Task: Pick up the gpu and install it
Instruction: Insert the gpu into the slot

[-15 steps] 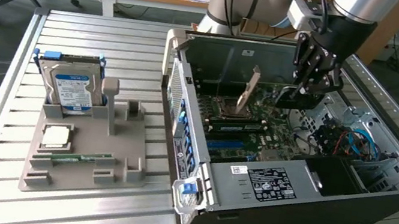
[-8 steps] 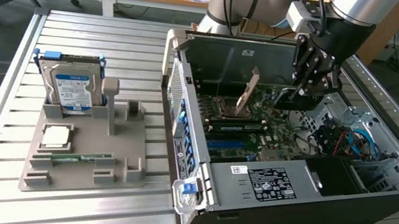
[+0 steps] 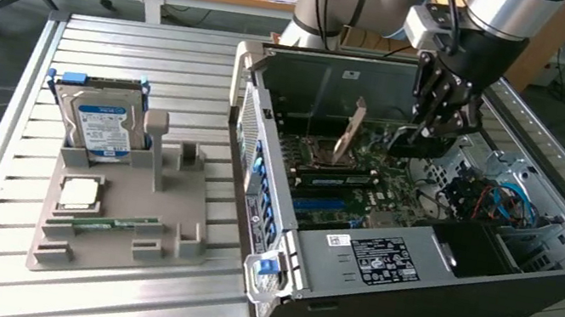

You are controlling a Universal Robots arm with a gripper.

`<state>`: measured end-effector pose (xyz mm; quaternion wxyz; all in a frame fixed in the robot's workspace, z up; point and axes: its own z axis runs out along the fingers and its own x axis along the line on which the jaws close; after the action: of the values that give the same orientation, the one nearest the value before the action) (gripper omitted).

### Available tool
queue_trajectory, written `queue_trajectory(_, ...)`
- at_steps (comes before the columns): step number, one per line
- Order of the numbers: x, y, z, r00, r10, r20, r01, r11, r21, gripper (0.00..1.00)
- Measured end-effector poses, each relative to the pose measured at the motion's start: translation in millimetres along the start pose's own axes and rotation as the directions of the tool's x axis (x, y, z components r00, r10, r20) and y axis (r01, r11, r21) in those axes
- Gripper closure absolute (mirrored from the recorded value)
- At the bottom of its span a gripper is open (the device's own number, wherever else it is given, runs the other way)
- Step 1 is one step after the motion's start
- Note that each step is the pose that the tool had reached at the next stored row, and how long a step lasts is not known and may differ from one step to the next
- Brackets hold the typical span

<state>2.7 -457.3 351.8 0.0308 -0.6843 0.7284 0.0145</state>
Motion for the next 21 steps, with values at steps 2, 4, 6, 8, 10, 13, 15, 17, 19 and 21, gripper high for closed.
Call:
queue_trajectory(2,0.0,0.0,0.5,1.0000,0.000,-0.0002,0.000,1.0000,0.0000,0.73)
queue_trajectory(4,0.1,0.0,0.6,1.0000,0.000,-0.0001,0.000,1.0000,0.0000,0.73)
queue_trajectory(6,0.0,0.0,0.7,1.0000,0.000,0.0001,0.000,1.0000,0.0001,0.73)
queue_trajectory(8,0.1,0.0,0.7,1.0000,0.000,0.0001,0.000,1.0000,0.0000,0.73)
queue_trajectory(10,0.1,0.0,0.7,1.0000,0.000,0.0001,0.000,1.0000,0.0000,0.73)
queue_trajectory(13,0.1,0.0,0.7,1.0000,0.000,0.0001,0.000,1.0000,0.0000,0.73)
queue_trajectory(15,0.1,0.1,1.7,1.0000,0.000,0.0005,0.000,1.0000,0.0001,0.73)
queue_trajectory(17,0.3,0.3,3.2,1.0000,0.000,0.0001,0.000,1.0000,0.0001,0.73)
queue_trajectory(19,0.4,0.9,5.2,1.0000,0.000,0.0001,0.000,1.0000,0.0001,0.73)
queue_trajectory(21,0.6,1.8,7.2,1.0000,0.000,0.0001,0.000,1.0000,0.0001,0.73)
